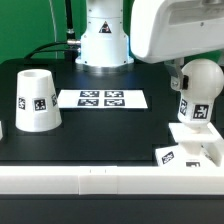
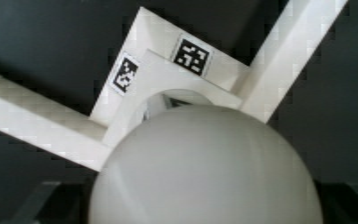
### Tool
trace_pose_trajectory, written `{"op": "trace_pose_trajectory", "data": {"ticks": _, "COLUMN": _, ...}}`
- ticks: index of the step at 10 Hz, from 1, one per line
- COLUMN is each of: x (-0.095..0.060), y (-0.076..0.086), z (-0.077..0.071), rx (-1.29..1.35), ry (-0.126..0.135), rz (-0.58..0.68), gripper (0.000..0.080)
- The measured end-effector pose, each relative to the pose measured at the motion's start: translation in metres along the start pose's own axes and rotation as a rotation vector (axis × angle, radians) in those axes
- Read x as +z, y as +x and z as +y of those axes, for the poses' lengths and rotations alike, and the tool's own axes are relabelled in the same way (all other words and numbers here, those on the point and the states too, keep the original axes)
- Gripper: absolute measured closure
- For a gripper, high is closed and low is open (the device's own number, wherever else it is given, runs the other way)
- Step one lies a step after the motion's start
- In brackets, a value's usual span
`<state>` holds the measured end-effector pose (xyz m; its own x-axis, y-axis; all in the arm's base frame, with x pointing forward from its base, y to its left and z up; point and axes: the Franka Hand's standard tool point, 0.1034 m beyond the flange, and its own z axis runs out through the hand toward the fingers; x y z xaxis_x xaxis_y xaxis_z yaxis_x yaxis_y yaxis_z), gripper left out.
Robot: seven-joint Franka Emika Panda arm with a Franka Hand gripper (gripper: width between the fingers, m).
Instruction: Assemble lamp
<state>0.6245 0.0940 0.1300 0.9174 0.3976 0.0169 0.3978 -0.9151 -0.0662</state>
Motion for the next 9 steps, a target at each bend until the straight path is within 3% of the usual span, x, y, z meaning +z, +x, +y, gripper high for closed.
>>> {"op": "trace_pose_trajectory", "data": {"ticks": 2, "x": 0.0000, "y": 0.0000, "z": 0.0010, "rx": 0.234, "ry": 0.031, "rz": 0.011, "gripper": 0.0223}}
{"op": "trace_pose_trajectory", "data": {"ticks": 7, "x": 0.0004, "y": 0.0024, "z": 0.0007, "rx": 0.749, "ry": 0.043, "rz": 0.025, "gripper": 0.0222}}
{"op": "trace_pose_trajectory", "data": {"ticks": 9, "x": 0.0006, "y": 0.0028, "z": 0.0024, "rx": 0.954, "ry": 0.060, "rz": 0.025, "gripper": 0.0221}}
